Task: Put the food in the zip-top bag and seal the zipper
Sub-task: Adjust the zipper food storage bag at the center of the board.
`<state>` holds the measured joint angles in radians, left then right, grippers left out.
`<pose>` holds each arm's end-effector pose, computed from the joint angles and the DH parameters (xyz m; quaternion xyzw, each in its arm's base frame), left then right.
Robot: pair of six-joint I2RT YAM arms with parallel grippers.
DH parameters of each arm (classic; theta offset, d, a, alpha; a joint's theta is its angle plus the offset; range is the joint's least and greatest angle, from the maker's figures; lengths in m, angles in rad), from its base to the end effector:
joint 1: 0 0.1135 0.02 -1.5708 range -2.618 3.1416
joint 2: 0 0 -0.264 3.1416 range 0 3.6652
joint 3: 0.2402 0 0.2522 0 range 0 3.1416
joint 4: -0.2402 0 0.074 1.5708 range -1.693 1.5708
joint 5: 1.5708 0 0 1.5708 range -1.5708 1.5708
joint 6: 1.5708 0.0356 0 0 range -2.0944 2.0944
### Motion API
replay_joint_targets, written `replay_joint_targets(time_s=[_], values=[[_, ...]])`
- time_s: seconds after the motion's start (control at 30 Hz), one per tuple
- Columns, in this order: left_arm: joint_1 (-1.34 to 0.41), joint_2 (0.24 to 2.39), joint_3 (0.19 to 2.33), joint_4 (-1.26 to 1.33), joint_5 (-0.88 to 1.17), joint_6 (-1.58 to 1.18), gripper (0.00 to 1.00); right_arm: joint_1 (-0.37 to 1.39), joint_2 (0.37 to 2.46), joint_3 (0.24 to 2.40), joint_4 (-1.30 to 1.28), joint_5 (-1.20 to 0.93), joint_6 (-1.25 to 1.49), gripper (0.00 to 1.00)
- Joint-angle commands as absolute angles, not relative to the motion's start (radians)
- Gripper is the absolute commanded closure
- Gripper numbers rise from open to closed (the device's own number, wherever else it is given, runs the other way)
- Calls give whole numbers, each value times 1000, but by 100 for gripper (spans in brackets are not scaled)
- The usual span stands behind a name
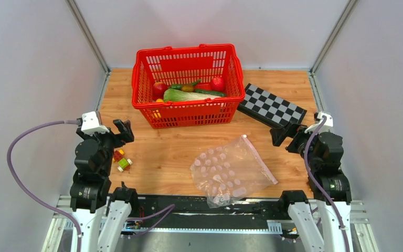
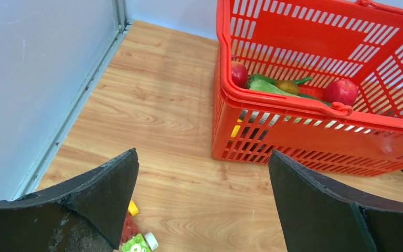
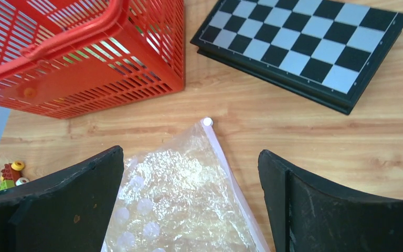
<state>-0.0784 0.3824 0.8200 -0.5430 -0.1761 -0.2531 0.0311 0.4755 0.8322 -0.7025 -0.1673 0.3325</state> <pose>0.0802 0.0000 0.3587 -0.1232 0.7325 -0.0455 0.6679 0.0963 0.0089 0.3391 0.0749 0.8133 0.1708 0.5511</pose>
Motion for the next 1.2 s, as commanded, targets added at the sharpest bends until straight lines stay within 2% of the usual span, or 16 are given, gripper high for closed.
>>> replay_joint_targets(time_s=[0.0,0.1,0.23,0.33,0.43,0.6,0.77,0.97,1.07,1.17], values=[[-80,366,811,-533,-219,-327,0,31,480,799,-732,-166,355,0],[-80,355,797,-542,-200,-409,0,31,493,764,-752,-151,372,1],[-81,327,764,-528,-55,-405,0,32,529,737,-772,-161,399,3],[-80,277,742,-553,-43,-440,0,32,554,734,-773,-202,431,4],[-80,225,686,-492,54,-418,0,31,578,697,-745,-228,486,4],[-80,245,667,-500,204,-415,0,31,683,619,-683,-279,557,12],[-81,231,632,-529,293,-417,0,46,812,574,-643,-303,555,9],[-81,177,587,-529,340,-462,0,189,992,547,-550,-256,566,5],[-80,178,575,-503,359,-497,0,285,1073,550,-504,-229,598,8],[-80,181,551,-458,394,-537,0,381,1128,544,-430,-216,637,17]])
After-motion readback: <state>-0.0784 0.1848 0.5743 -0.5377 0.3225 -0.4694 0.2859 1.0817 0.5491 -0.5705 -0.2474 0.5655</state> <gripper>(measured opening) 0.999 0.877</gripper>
